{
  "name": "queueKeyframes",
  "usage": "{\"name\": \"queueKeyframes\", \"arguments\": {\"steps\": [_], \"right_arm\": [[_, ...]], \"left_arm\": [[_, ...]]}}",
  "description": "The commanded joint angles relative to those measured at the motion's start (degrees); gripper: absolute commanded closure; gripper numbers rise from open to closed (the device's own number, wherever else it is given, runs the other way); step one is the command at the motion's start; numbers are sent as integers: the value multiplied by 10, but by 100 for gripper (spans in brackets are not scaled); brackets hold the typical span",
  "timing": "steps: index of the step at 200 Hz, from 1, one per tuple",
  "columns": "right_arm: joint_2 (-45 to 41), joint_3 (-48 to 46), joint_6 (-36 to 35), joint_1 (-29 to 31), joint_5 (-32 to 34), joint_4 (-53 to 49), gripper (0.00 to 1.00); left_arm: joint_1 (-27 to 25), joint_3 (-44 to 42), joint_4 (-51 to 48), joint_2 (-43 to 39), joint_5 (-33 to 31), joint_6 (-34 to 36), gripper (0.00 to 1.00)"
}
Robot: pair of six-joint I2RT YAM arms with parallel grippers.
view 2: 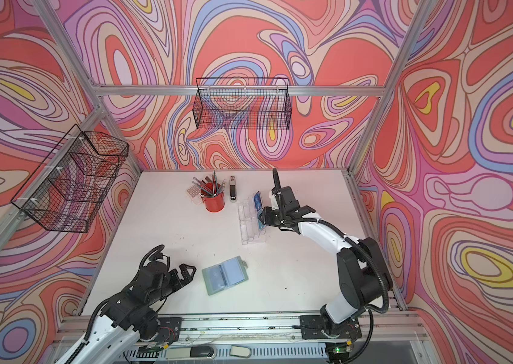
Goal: Put the credit cards into the card holder
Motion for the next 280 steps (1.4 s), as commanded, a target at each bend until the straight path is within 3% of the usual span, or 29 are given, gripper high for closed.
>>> {"name": "queueKeyframes", "arguments": {"steps": [1, 33, 59, 166, 280], "right_arm": [[11, 10, -9, 0, -16, 5, 70], [7, 12, -9, 3, -24, 5, 79], [7, 15, -12, 5, -23, 2, 81], [60, 61, -12, 29, 11, -24, 69], [18, 56, -4, 31, 7, -23, 76]], "left_arm": [[3, 7, 7, -8, 0, 0, 0], [4, 5, -2, -27, -4, -2, 0], [3, 4, -9, -39, -9, -5, 0], [3, 5, -8, -32, -9, -5, 0], [4, 6, -10, -34, -11, -6, 0]]}}
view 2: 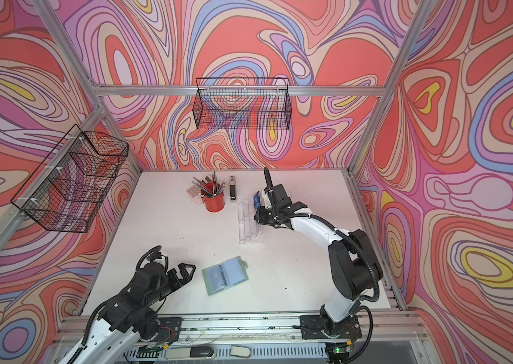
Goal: Put the credit cards into the card holder
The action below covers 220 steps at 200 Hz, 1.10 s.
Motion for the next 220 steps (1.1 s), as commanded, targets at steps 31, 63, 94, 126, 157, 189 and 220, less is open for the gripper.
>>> {"name": "queueKeyframes", "arguments": {"steps": [31, 63, 94, 126, 157, 189, 220], "right_arm": [[-25, 3, 0, 5, 1, 0, 78], [-29, 2, -3, 5, 6, -3, 80], [-37, 5, -4, 5, 17, -11, 85], [-44, 5, -7, 5, 28, -16, 93], [-50, 4, -11, 5, 43, -23, 97], [-70, 2, -12, 5, 81, -41, 100], [-132, -17, -3, 5, 130, -62, 100]], "left_arm": [[3, 6, -8, -1, -8, -5, 0], [4, 5, -8, -1, -10, -6, 0], [3, 5, -7, 0, -10, -7, 0], [3, 5, -4, 4, -6, -6, 0], [4, 5, -4, 5, -6, -6, 0], [3, 6, -4, 4, -2, -5, 0], [3, -4, 31, 2, 32, 7, 0]]}}
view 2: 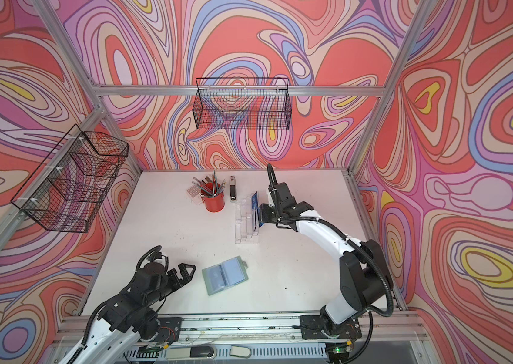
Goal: Put the credit cards into the card holder
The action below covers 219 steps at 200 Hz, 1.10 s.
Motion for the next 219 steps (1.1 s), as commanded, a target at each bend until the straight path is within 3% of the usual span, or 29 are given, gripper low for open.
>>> {"name": "queueKeyframes", "arguments": {"steps": [1, 22, 47, 74, 101, 120, 157, 188, 219], "right_arm": [[-65, -16, 2, 2, 57, -25, 100], [-132, -43, 20, 2, 73, -30, 100], [-218, -99, 62, 2, 36, -5, 100], [-293, -190, 131, 13, -38, 92, 100], [-326, -269, 179, 78, -25, 191, 100], [-331, -321, 203, 142, 15, 278, 100], [-308, -398, 206, 286, 116, 398, 100], [-270, -436, 207, 295, 64, 471, 100], [-268, -478, 205, 297, 40, 519, 100]], "left_arm": [[3, -5, 27, 1, 20, 6, 0], [4, 5, 13, 3, 10, -7, 0], [4, 0, 30, 2, 33, -14, 0], [3, -32, 45, 3, 36, -94, 0], [4, -37, 47, 0, 60, -113, 0], [4, -38, 44, -13, 69, -113, 0], [3, -38, -12, -44, 17, -102, 0], [4, -27, 70, -56, 33, -59, 0], [4, -39, 157, -27, 131, -78, 0]]}}
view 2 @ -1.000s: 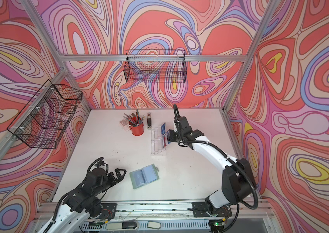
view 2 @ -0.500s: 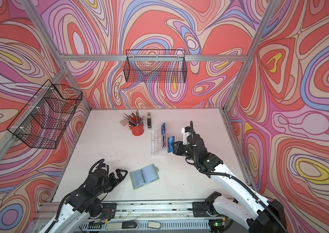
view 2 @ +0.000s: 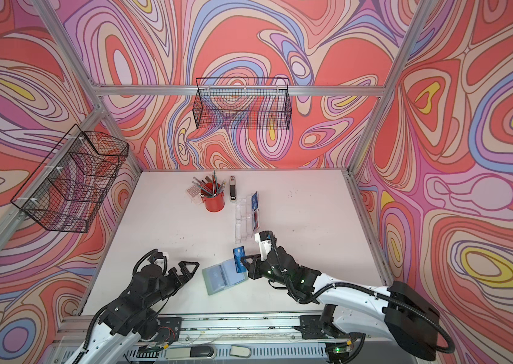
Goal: Put the credit cards into the card holder
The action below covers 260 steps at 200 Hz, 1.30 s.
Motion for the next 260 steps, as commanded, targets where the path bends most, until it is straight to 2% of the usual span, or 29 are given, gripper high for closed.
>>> {"name": "queueKeyframes", "arguments": {"steps": [1, 24, 37, 61, 73, 96, 132, 181, 204, 238, 260], "right_arm": [[-6, -26, 6, 5, -18, 80, 100], [-38, -56, -3, 8, -43, 91, 100], [-61, -71, -8, 10, -29, 85, 100], [-69, -75, -13, 9, -16, 71, 100], [-52, -74, -13, 10, -29, 86, 100], [-3, -69, -6, 12, -38, 131, 100], [135, -26, -1, 26, -41, 185, 100], [276, 49, 8, 69, -23, 210, 100], [305, 59, 14, 71, -12, 219, 100], [289, 63, 12, 70, 41, 175, 100], [291, 60, 23, 62, 49, 167, 100]], "left_arm": [[3, -8, 79, 21, 76, -6, 0], [4, -48, 92, 61, 139, -10, 2], [3, -40, 68, 85, 134, -11, 1], [-41, -48, 126, 121, 99, -12, 3], [-47, -39, 126, 141, 75, -9, 3], [-48, -23, 150, 183, 87, 0, 3], [-50, -47, 226, 212, 97, -22, 2], [-53, -56, 256, 235, 105, -40, 2], [-55, -58, 250, 234, 105, -51, 1], [-55, -66, 242, 213, 89, -60, 0], [-55, -68, 235, 206, 83, -64, 0]]}}
